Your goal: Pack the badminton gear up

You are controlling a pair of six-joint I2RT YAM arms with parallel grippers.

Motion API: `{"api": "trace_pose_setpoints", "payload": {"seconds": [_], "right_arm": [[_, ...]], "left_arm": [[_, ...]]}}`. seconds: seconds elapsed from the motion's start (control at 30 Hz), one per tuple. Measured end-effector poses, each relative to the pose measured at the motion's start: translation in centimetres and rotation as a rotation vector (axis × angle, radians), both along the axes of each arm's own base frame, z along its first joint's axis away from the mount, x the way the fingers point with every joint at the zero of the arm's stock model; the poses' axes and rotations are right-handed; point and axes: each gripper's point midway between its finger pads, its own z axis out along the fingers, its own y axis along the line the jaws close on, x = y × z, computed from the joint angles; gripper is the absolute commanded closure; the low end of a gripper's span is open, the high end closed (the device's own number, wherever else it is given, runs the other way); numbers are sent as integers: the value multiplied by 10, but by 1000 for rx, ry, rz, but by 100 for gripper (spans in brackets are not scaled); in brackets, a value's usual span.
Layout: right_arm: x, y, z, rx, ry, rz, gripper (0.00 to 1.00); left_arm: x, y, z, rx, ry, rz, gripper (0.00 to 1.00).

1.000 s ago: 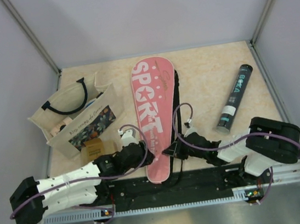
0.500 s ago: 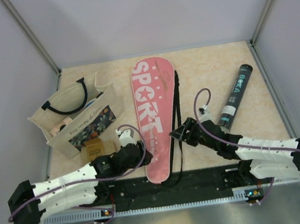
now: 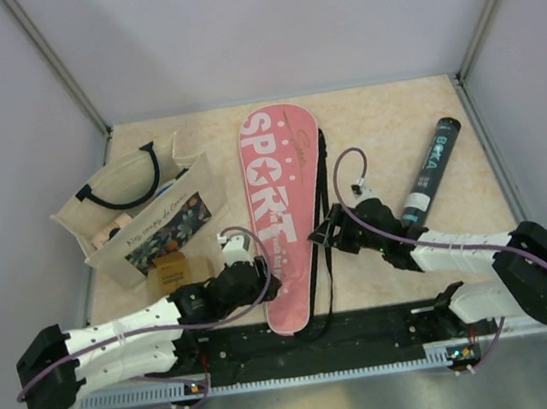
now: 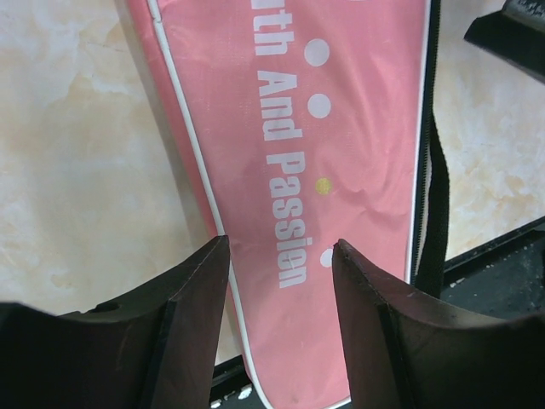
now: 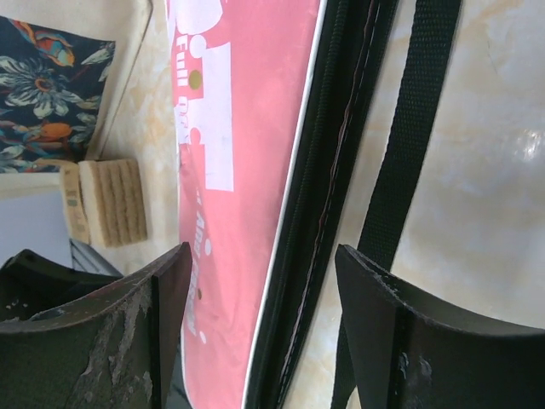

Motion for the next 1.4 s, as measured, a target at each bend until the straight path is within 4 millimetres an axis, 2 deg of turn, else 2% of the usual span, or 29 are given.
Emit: {"api": "trace_pose_setpoints", "payload": {"seconds": [0.23,0.4,0.5,0.8,0.93,1.0,1.13,1.17,1.33,1.4], "right_arm": [[11,-3,-16,-84,-24,1,32],[20,4,-33,-114,-16,12,32],[27,11,-33,-98,-34,15,32],[36,29,-32,-15,-50,29,39],[36,36,-34,20,-47,42,47],[36,40,-34,44,-40,47,60],[30,38,-42,88,-5,39,96],[29,37,-41,108,0,35,100],[26,33,-29,144,22,21,100],[26,30,-21,118,43,8,100]], "left_arm": [[4,11,-14,79,5,36,43],[12,10,-6,0,-49,79,45],[14,17,-11,-31,-71,113,46],[17,25,-28,36,-59,153,50],[18,23,-32,42,-56,154,52],[19,21,-33,43,-56,154,53],[21,17,-31,38,-58,151,53],[22,16,-30,37,-60,149,52],[24,8,-17,11,-78,130,43],[25,4,-4,-21,-105,107,40]]}}
